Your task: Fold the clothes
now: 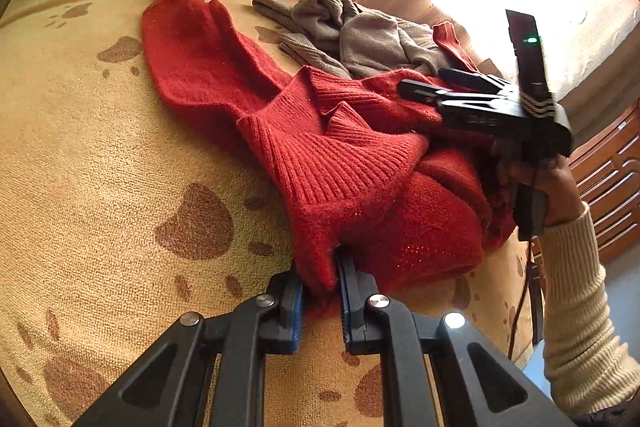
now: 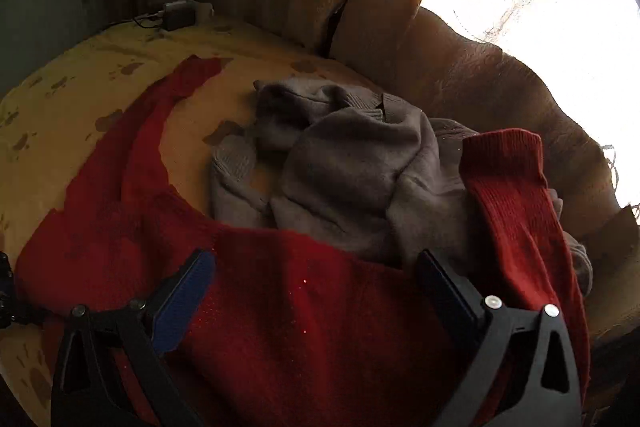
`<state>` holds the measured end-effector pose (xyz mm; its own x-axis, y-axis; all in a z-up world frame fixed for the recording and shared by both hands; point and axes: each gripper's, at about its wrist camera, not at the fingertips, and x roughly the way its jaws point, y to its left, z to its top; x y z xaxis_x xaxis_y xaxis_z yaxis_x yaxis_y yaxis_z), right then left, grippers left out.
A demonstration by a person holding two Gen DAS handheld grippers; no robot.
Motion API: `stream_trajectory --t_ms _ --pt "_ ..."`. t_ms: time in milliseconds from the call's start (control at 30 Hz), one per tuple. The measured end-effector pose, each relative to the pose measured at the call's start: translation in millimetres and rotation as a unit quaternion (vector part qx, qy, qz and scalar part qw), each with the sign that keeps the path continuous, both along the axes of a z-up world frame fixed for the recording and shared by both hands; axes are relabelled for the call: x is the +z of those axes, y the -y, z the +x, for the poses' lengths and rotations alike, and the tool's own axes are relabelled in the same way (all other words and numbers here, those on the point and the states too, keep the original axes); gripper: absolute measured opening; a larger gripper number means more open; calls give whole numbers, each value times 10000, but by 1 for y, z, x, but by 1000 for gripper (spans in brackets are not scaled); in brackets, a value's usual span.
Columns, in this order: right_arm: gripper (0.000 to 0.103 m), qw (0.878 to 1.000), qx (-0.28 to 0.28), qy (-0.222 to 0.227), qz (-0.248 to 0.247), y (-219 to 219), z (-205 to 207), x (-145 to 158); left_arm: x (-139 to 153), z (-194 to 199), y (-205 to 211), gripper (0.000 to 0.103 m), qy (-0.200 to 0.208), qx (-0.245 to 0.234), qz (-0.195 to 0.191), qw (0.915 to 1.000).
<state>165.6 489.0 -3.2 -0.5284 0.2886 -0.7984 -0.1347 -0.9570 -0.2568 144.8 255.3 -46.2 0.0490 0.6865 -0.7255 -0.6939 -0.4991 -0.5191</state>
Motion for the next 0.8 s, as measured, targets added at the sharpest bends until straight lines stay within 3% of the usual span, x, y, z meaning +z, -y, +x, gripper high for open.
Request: stream_trajectory --t_ms 67,100,133,167,233,300,400,467,633,700,800 --pt "86 9993 -103 261 249 -2 -2 -16 -1 -2 -1 15 26 -3 5 10000" --pt "66 9991 -136 195 357 -1 3 -14 -1 -3 -2 15 35 -6 3 10000" --pt "28 9989 -179 108 416 -1 10 -11 -2 -4 -3 15 45 -8 0 10000" --pt "17 9993 -273 -89 227 -4 19 -3 -2 -5 -4 15 53 -13 -1 10000" --pt "14 9972 -497 -551 35 -10 41 17 -1 -5 -7 15 27 -34 6 10000" --pt "13 9910 -758 -1096 150 -13 68 43 0 -5 -10 15 -27 -61 5 10000" --pt "13 9737 -1134 -1957 257 -14 114 88 5 -5 -11 16 -62 -96 105 9999" --pt "13 9601 -1316 -2443 353 -12 141 117 12 -2 -11 23 -109 -146 268 9995" --pt "13 9439 -1644 -2717 903 1 187 141 32 8 -16 67 -499 -338 632 9962" --pt "13 9413 -1839 -2699 854 -2 201 134 38 12 -17 74 -539 -490 812 9940" --pt "13 9366 -2040 -2760 701 -9 221 120 44 18 -26 75 -717 -864 824 9903"
